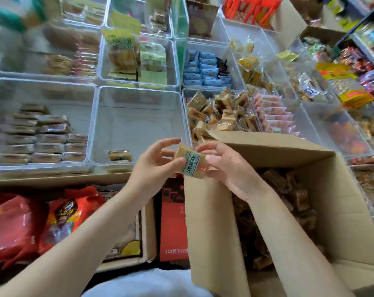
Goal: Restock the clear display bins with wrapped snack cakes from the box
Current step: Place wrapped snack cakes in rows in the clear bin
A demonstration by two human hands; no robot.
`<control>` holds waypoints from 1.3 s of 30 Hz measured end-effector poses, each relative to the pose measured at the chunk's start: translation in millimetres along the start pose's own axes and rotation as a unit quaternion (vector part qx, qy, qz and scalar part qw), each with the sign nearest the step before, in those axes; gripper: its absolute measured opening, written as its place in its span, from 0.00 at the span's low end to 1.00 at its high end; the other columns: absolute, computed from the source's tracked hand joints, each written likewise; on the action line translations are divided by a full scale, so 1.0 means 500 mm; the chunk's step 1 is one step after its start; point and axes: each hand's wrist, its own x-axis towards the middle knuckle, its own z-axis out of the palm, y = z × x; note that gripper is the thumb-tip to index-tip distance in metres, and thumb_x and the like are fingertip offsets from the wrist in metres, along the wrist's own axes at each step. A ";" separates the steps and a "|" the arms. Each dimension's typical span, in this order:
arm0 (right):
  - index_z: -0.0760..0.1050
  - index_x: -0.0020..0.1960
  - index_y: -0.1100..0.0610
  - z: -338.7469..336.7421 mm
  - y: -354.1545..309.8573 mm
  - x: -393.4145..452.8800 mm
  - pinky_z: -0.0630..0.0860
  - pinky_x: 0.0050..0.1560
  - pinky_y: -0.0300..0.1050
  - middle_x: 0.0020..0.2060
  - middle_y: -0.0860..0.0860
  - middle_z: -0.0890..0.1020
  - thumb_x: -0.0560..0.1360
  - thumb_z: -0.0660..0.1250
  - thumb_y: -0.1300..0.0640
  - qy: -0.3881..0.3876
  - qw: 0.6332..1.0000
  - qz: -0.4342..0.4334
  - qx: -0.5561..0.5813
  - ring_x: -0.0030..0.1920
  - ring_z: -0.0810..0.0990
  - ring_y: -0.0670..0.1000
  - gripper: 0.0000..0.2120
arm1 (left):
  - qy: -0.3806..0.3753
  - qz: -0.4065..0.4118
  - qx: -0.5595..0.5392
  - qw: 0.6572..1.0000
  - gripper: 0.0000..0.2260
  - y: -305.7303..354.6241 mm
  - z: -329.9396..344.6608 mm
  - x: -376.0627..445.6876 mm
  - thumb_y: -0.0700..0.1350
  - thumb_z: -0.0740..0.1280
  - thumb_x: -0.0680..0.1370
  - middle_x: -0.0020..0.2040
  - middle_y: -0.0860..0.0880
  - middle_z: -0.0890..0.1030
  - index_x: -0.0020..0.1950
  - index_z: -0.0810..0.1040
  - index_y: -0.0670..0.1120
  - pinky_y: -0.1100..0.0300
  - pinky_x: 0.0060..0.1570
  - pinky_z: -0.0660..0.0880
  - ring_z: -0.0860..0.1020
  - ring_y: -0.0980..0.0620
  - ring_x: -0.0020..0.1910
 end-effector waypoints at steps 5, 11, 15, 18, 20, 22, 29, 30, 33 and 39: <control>0.75 0.64 0.47 0.106 0.005 0.097 0.79 0.53 0.42 0.53 0.46 0.82 0.77 0.72 0.54 -0.022 0.959 0.016 -0.283 0.53 0.81 0.45 0.17 | 0.018 0.061 0.184 0.981 0.23 -0.007 -0.148 0.017 0.43 0.78 0.73 0.52 0.54 0.83 0.63 0.76 0.61 0.62 0.50 0.78 0.81 0.58 0.47; 0.77 0.60 0.51 0.216 0.023 0.252 0.74 0.51 0.43 0.52 0.46 0.79 0.76 0.71 0.54 0.056 0.879 -0.060 -0.470 0.50 0.77 0.47 0.13 | 0.095 0.075 0.439 0.890 0.24 -0.067 -0.359 0.067 0.54 0.70 0.79 0.66 0.49 0.79 0.73 0.73 0.50 0.52 0.63 0.73 0.77 0.50 0.64; 0.71 0.64 0.51 0.255 0.061 0.384 0.70 0.46 0.46 0.53 0.49 0.73 0.79 0.66 0.54 0.097 0.846 -0.036 -0.524 0.48 0.75 0.52 0.14 | 0.076 -0.010 0.632 0.771 0.32 -0.143 -0.478 0.081 0.66 0.51 0.79 0.70 0.45 0.77 0.73 0.72 0.46 0.43 0.68 0.67 0.74 0.43 0.69; 0.72 0.62 0.53 0.284 0.115 0.468 0.68 0.46 0.44 0.52 0.50 0.72 0.79 0.66 0.56 0.092 0.846 0.007 -0.526 0.48 0.74 0.54 0.13 | 0.059 0.009 0.673 0.738 0.32 -0.184 -0.499 0.078 0.66 0.46 0.80 0.62 0.47 0.82 0.69 0.76 0.48 0.45 0.63 0.68 0.78 0.44 0.63; 0.72 0.62 0.53 0.300 0.152 0.508 0.68 0.47 0.44 0.52 0.52 0.71 0.78 0.65 0.58 0.097 0.852 0.035 -0.513 0.49 0.76 0.57 0.12 | 0.057 0.017 0.678 0.733 0.30 -0.181 -0.500 0.081 0.65 0.47 0.81 0.61 0.48 0.83 0.68 0.77 0.49 0.47 0.61 0.68 0.78 0.45 0.61; 0.74 0.62 0.53 0.312 0.183 0.539 0.70 0.49 0.44 0.54 0.53 0.71 0.78 0.66 0.60 0.091 0.855 0.072 -0.506 0.53 0.77 0.59 0.13 | 0.052 0.015 0.680 0.731 0.30 -0.177 -0.502 0.085 0.66 0.49 0.81 0.60 0.48 0.83 0.68 0.77 0.49 0.47 0.60 0.69 0.79 0.45 0.60; 0.72 0.72 0.48 0.328 0.232 0.575 0.71 0.63 0.48 0.67 0.59 0.71 0.81 0.63 0.49 0.018 0.833 0.186 -0.521 0.65 0.74 0.60 0.20 | 0.035 0.013 0.678 0.734 0.33 -0.174 -0.500 0.087 0.68 0.49 0.80 0.56 0.46 0.84 0.68 0.78 0.46 0.47 0.60 0.71 0.80 0.44 0.57; 0.70 0.73 0.49 0.328 0.236 0.577 0.70 0.64 0.48 0.68 0.59 0.72 0.82 0.62 0.49 0.021 0.831 0.195 -0.520 0.65 0.74 0.60 0.20 | 0.035 0.015 0.676 0.735 0.33 -0.175 -0.501 0.088 0.68 0.49 0.80 0.56 0.46 0.84 0.68 0.78 0.46 0.47 0.60 0.71 0.80 0.44 0.57; 0.71 0.72 0.51 0.343 0.248 0.583 0.72 0.63 0.49 0.67 0.57 0.76 0.82 0.60 0.50 0.029 0.827 0.195 -0.526 0.66 0.74 0.60 0.19 | 0.044 0.028 0.673 0.738 0.33 -0.180 -0.500 0.088 0.67 0.51 0.80 0.55 0.45 0.85 0.67 0.79 0.45 0.47 0.60 0.72 0.80 0.43 0.57; 0.71 0.71 0.49 0.356 0.231 0.572 0.73 0.56 0.50 0.67 0.56 0.73 0.82 0.60 0.46 0.040 0.797 0.200 -0.568 0.63 0.76 0.60 0.19 | 0.061 0.042 0.672 0.737 0.33 -0.187 -0.497 0.090 0.67 0.51 0.79 0.58 0.45 0.84 0.69 0.77 0.44 0.46 0.62 0.70 0.79 0.43 0.59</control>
